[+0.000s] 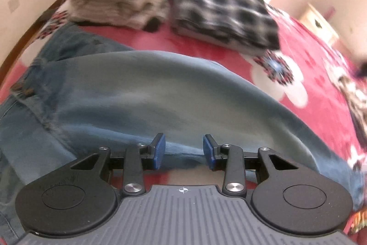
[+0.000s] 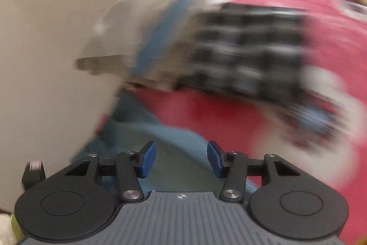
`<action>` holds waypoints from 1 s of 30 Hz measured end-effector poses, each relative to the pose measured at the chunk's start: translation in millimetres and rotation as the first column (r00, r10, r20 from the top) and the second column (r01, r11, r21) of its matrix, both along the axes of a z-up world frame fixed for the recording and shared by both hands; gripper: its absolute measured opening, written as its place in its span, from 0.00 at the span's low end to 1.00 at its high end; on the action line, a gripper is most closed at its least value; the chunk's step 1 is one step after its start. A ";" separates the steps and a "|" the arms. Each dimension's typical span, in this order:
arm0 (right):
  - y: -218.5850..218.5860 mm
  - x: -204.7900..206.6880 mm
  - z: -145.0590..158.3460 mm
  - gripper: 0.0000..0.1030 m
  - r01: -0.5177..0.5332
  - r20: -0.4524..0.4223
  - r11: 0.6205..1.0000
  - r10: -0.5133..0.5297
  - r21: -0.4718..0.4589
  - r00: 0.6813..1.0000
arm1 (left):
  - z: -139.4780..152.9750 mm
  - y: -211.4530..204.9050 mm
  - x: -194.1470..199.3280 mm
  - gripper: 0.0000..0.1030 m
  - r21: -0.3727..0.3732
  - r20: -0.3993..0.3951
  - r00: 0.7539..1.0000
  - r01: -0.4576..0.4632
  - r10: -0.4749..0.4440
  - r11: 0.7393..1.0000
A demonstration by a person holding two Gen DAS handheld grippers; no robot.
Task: Fold clothes
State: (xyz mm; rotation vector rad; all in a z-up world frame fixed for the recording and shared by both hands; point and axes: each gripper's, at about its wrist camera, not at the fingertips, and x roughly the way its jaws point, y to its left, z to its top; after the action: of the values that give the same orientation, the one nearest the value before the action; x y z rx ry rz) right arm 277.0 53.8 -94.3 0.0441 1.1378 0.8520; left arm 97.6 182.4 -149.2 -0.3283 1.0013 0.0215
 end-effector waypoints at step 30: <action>235.6 -83.7 -111.5 0.12 -0.352 0.471 0.590 0.801 -0.726 0.370 | -30.4 84.4 -32.7 0.35 0.035 0.043 0.998 0.045 -0.046 0.998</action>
State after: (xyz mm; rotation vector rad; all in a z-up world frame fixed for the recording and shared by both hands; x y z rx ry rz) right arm 193.3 289.3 -205.8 -1.2185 0.4468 1.0241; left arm 64.9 266.7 -179.6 -0.2740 0.9637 -0.0101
